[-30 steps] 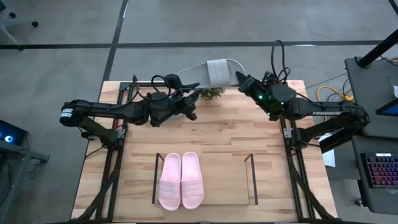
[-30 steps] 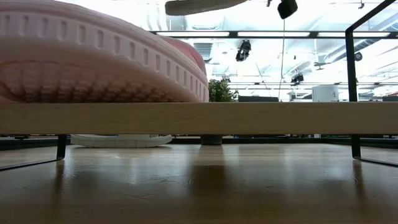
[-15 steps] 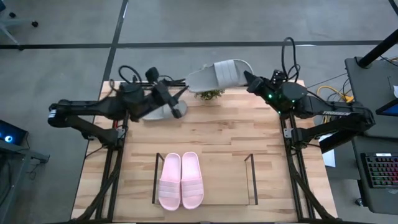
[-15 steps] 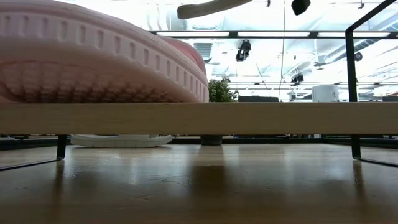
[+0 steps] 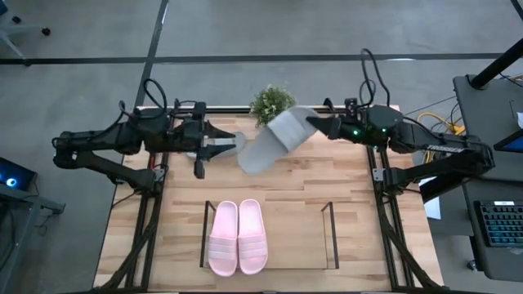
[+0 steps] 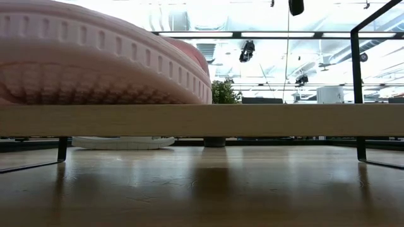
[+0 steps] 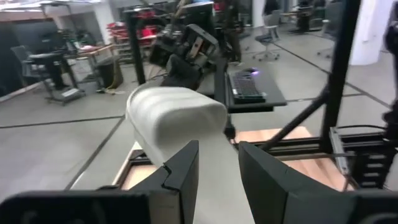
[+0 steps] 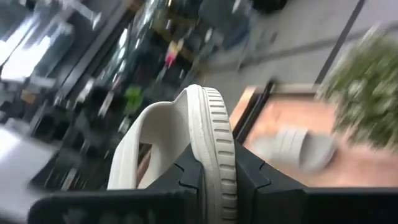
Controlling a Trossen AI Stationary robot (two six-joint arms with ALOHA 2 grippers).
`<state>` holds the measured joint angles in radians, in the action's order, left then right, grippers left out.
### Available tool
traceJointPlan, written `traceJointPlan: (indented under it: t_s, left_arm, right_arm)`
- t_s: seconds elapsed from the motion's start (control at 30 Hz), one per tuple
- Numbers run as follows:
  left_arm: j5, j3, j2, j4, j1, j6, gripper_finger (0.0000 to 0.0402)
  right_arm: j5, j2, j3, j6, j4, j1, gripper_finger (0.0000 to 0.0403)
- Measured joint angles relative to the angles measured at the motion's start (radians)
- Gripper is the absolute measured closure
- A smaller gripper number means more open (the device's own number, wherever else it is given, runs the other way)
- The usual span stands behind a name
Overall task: Pick and place slides into the shelf
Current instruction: Put the top gray slide on the shelf
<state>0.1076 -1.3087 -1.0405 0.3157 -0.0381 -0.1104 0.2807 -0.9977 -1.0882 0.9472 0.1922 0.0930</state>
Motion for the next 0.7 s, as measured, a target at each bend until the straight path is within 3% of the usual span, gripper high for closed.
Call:
traceJointPlan:
  t_s: [0.2, 0.37, 0.47, 0.7]
  left_arm:
    - [-0.047, 0.0, -0.043, -0.001, -0.038, -0.051, 0.0303]
    - [-0.004, -0.015, -0.126, 0.003, -0.089, -0.127, 0.0303]
    - [0.108, -0.046, -0.183, 0.018, -0.124, -0.185, 0.0303]
    - [0.528, -0.147, -0.293, 0.009, -0.252, -0.328, 0.0303]
  right_arm:
    - [-0.315, -0.013, 0.0, 0.04, 0.053, 0.076, 0.0369]
    - [-0.547, -0.029, 0.0, 0.069, 0.088, 0.175, 0.0369]
    - [-0.657, -0.046, 0.0, 0.071, 0.113, 0.233, 0.0369]
    - [-0.853, -0.079, 0.0, 0.059, 0.117, 0.33, 0.0369]
